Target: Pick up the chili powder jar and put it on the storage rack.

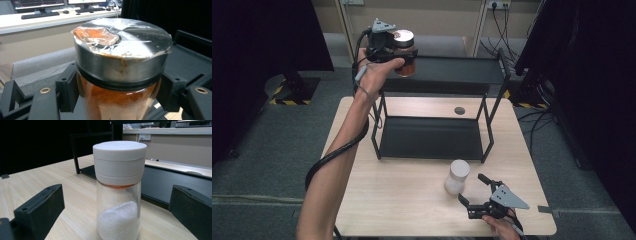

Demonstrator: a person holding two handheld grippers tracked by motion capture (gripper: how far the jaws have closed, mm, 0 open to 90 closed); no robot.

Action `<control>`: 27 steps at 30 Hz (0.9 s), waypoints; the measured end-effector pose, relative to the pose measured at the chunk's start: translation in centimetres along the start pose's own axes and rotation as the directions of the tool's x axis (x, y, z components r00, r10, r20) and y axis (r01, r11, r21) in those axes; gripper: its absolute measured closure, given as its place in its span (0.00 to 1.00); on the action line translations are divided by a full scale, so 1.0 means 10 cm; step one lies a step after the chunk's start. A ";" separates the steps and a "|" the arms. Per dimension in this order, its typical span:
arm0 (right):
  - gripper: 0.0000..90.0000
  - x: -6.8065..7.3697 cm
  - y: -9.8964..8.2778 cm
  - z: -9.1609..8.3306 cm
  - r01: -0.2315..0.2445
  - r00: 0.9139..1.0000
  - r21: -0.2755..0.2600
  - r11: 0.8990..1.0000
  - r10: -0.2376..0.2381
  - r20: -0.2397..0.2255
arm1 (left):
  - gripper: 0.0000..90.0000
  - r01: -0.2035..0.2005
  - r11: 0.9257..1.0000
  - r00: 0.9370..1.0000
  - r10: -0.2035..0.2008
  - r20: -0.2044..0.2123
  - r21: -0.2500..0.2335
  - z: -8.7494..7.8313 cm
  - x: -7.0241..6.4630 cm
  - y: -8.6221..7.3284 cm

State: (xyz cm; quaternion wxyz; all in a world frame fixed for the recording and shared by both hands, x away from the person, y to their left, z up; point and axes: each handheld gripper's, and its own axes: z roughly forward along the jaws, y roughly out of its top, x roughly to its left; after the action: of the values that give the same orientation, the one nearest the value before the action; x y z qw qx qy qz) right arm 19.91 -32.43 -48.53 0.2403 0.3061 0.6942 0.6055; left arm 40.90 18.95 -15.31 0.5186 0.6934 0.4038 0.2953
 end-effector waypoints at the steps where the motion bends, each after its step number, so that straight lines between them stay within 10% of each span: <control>1: 0.00 0.00 0.00 0.00 0.000 1.000 -0.001 1.000 0.000 -0.001 | 0.34 -0.001 1.000 1.000 0.001 -0.007 0.001 0.02 0.00 0.00; 27: 0.00 -0.01 0.00 0.00 -0.004 1.000 -0.002 1.000 0.004 -0.007 | 0.34 0.017 1.000 0.997 -0.017 -0.073 -0.001 0.27 -0.01 -0.11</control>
State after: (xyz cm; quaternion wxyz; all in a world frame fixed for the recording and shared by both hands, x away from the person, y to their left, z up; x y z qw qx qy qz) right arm 19.95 -32.50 -48.54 0.2368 0.3050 0.6937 0.6080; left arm 42.80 17.71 -17.11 0.5061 0.6787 0.4282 0.3160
